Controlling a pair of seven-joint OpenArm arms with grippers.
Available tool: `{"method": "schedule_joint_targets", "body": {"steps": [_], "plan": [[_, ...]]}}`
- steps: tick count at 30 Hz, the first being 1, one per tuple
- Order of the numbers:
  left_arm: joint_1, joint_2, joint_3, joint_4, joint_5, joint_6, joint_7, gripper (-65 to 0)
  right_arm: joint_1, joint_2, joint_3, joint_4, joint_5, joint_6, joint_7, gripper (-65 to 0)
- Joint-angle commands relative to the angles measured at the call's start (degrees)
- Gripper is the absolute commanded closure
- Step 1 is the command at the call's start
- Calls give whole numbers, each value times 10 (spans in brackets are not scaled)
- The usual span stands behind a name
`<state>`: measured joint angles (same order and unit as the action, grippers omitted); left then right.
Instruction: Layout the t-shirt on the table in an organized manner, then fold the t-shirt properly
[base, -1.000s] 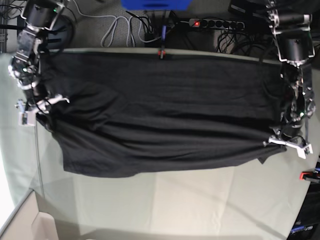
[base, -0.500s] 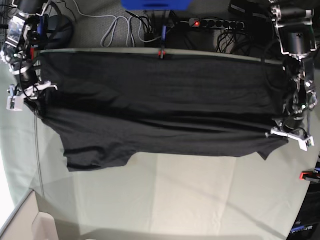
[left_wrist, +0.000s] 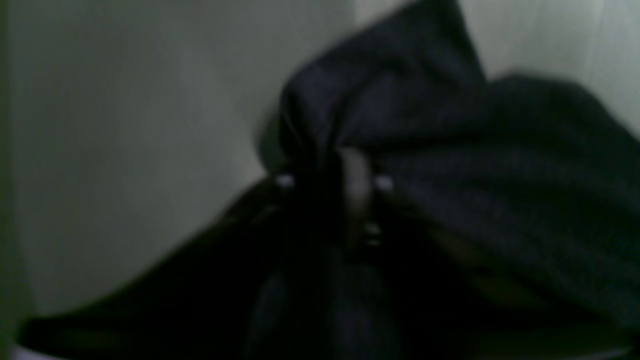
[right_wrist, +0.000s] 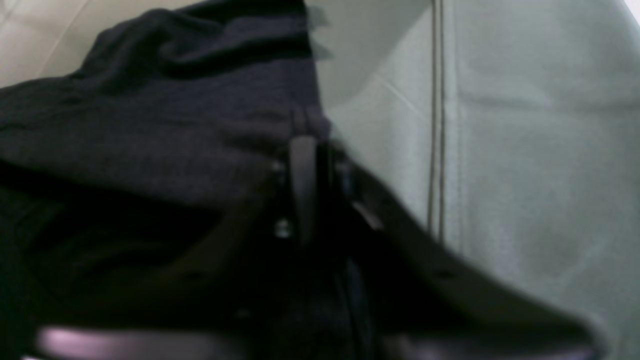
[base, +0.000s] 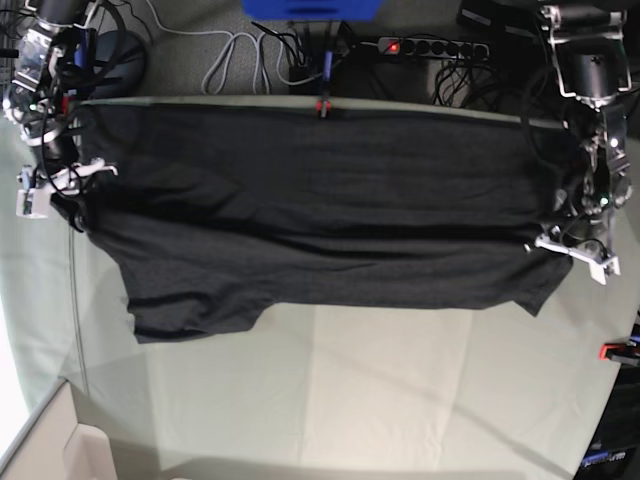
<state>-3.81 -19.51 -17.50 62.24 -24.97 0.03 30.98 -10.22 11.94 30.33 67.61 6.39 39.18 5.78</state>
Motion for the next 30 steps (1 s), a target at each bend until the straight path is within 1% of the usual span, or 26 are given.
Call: {"method": "schedule_joint_targets", "body": {"steps": [1,3,6,8,11,14,17,19,23,24,26,30], "plan": [[-11,-10,-4,10,0,1,0,-239,2,10,5,8,9,8,16,-185],[-11,-11,-4,13,-1,1,8,-318,2,10,6,11,9,8,19,-248],[-6,-11,-5,49,-2,1,9,-384,2,12,11,12,11,8,19,-309],[0,-11,-13,80,-2,1,11,-397,7,13,29,12,11,8,19,-323],[17,-5,-58,144,-3,1,11,-397,9,12,51,12,11,8,19,-325],[3,-1,-73,151,1,1,7,-396,22,14,51,11,10,8,17,-325],[-53,-2,-72,93,10,1,7,-395,25,14,49,11,9,8,17,-325],[-104,1,-69,17,43,0,7,-395,25,14,47,11,9,8,16,-325],[-211,2,-27,-145,99,0,-1,-397,30,11,46,9,9,8,16,-325],[-230,3,-11,-179,107,0,-17,-396,31,11,46,9,9,8,16,-325],[-258,3,31,-239,117,0,-66,-395,31,11,46,9,9,8,16,-325],[-269,3,119,-301,112,0,-163,-395,29,13,46,8,9,8,16,-325]]}}
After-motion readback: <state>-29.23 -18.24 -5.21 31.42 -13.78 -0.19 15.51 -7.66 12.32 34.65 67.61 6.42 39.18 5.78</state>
